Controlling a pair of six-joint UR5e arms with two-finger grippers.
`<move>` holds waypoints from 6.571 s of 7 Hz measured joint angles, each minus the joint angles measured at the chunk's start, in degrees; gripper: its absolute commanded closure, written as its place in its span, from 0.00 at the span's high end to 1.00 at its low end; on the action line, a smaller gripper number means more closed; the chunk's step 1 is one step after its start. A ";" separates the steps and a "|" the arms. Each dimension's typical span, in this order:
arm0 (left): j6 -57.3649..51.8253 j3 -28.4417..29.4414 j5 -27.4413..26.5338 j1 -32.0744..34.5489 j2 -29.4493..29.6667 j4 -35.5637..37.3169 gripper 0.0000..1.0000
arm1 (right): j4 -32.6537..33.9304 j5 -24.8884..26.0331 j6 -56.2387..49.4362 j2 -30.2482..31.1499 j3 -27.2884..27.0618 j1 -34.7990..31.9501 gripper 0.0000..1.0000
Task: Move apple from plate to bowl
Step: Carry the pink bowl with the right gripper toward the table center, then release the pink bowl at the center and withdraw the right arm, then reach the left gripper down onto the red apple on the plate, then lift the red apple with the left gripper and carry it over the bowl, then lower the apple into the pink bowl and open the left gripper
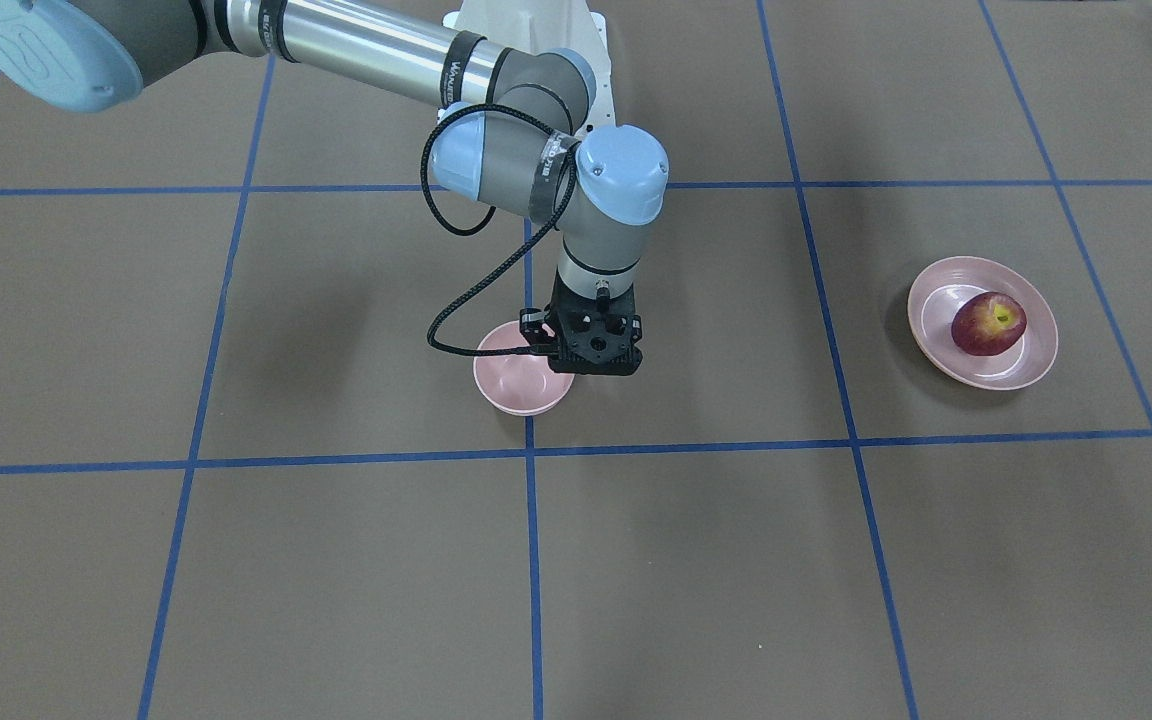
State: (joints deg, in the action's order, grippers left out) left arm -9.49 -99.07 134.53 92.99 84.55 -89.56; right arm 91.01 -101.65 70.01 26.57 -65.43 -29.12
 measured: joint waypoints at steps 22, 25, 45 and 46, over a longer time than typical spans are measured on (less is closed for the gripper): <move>43.58 4.33 -11.28 -36.38 3.82 -33.31 0.98 | 1.98 -31.86 -88.02 57.54 -21.24 -62.98 1.00; 43.83 7.06 -11.38 -38.18 4.35 -35.09 0.93 | 1.97 -31.85 -88.02 57.54 -21.06 -62.93 1.00; 82.14 27.00 -26.89 -62.06 61.44 -9.13 0.76 | 1.92 -31.98 -87.94 58.78 -20.97 -62.90 1.00; 82.09 28.36 -27.05 -62.14 61.71 -10.76 0.97 | 1.91 -31.98 -87.94 58.77 -20.97 -62.90 1.00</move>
State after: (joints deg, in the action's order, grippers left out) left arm 72.60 -70.71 107.48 30.85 146.26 -100.32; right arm 92.92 -133.63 -17.93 85.34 -86.40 -92.02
